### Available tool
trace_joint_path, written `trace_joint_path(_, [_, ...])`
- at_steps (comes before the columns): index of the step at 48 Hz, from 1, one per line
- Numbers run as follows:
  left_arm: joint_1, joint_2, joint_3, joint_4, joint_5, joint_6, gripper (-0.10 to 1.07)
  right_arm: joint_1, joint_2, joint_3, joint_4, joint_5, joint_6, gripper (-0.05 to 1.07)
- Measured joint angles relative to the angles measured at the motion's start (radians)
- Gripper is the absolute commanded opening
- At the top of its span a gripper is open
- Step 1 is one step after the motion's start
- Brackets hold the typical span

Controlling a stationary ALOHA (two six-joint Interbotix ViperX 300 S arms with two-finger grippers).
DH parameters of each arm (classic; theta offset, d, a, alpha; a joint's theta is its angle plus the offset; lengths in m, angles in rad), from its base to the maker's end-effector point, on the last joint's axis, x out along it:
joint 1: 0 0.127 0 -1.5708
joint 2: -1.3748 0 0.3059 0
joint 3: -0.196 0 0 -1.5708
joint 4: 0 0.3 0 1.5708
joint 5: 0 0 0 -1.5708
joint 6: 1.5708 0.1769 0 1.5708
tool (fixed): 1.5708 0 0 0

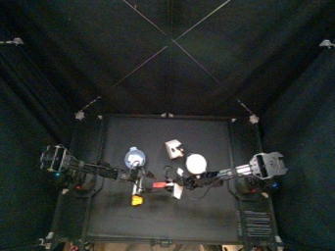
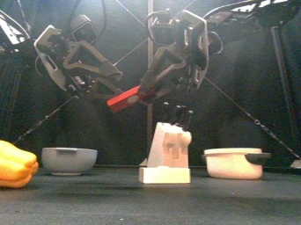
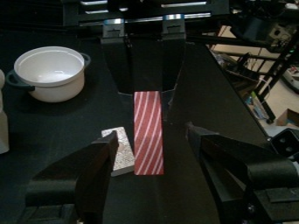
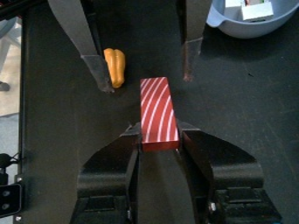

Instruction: Put salmon in pot

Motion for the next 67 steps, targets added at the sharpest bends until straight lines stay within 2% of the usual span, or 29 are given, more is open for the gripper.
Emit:
trace_joint_path(7, [0.000,-0.023,0.020,0.000,0.000,0.000,0.95,0.000,-0.035,0.046,0.029,0.009,0.000,0.61])
trace_joint_path(16, [0.000,-0.080,0.060,0.000,0.000,0.000,0.95,0.000,-0.143,0.144,0.087,0.040,0.002,0.61])
trace_joint_path(31, [0.000,-0.115,0.084,0.002,0.000,0.002,0.95,-0.032,-0.422,0.336,0.163,0.245,0.002,0.61])
trace_joint_path(35, [0.000,-0.118,0.087,0.003,0.000,0.002,0.95,-0.063,-0.509,0.390,0.189,0.293,0.008,0.61])
trace_joint_path(40, [-0.002,-0.118,0.089,0.003,0.000,0.002,0.95,-0.118,-0.571,0.439,0.212,0.305,0.018,0.61])
trace_joint_path(51, [0.000,-0.120,0.089,0.005,-0.002,0.002,0.95,-0.262,-0.578,0.523,0.204,0.278,0.061,0.62])
trace_joint_path(59, [0.003,-0.120,0.095,0.005,0.000,0.002,0.95,-0.293,-0.565,0.545,0.201,0.229,0.061,0.69])
trace_joint_path(67, [0.003,-0.120,0.095,0.005,-0.002,0.002,0.95,-0.299,-0.555,0.545,0.204,0.204,0.063,0.85])
